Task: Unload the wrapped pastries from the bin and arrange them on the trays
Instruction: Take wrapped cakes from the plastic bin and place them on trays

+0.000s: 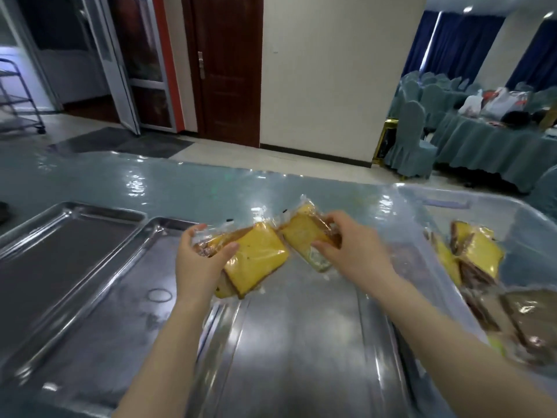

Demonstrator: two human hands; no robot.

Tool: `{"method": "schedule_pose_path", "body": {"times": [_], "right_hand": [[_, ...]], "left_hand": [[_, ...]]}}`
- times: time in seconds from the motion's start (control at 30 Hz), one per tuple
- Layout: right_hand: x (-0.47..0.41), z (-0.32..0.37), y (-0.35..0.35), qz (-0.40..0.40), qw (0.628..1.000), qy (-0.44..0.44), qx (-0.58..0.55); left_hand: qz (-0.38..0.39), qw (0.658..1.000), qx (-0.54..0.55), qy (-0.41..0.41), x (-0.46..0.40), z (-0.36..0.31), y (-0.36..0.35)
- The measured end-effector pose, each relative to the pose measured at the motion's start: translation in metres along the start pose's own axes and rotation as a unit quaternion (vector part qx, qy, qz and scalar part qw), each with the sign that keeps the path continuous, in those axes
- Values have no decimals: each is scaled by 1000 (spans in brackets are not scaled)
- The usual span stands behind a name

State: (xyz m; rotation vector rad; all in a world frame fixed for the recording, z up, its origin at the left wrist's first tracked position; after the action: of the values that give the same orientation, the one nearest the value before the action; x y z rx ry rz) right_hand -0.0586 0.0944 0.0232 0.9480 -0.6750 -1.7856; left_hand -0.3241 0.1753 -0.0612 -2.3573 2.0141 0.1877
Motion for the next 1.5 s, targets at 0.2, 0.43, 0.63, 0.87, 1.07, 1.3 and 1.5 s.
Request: {"method": "schedule_pose_path", "body": {"times": [0.2,0.43,0.63,0.87,1.07,1.3,1.5], "right_hand": [[0,63,-166,107,984,-71,-119],[41,82,-310,167,889,-275,-327],[68,97,-359,195,893,-284,-291],[57,92,-322,122,939,-247,-207],[46,90,-265,68,907,-225,-350],[57,59,-158,16,905,-168,-389],[68,12,-25,-38,932,-117,-342]], "left_hand": [[-74,991,-2,113,-37,99,140],[-93,963,-41,248,-46,193,235],[70,940,-113,313,-45,225,245],[54,966,-171,184,-61,182,254],[156,975,-86,136,-54,129,175],[279,956,-66,68,-23,58,66],[369,929,-18,-19,27,-27,-59]]}}
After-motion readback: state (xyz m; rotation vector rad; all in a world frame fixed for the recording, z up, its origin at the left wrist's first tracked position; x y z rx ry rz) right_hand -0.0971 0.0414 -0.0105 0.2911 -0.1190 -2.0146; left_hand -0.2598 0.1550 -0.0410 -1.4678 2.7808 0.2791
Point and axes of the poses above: each hand's wrist, its own x-axis away from the middle knuckle, its own y-axis out of the back of the hand, z = x × y, the point moved 9 cm from there along -x, towards the middle knuckle, and after that the axes turned 6 degrees about -x, right-handed, at the moved point
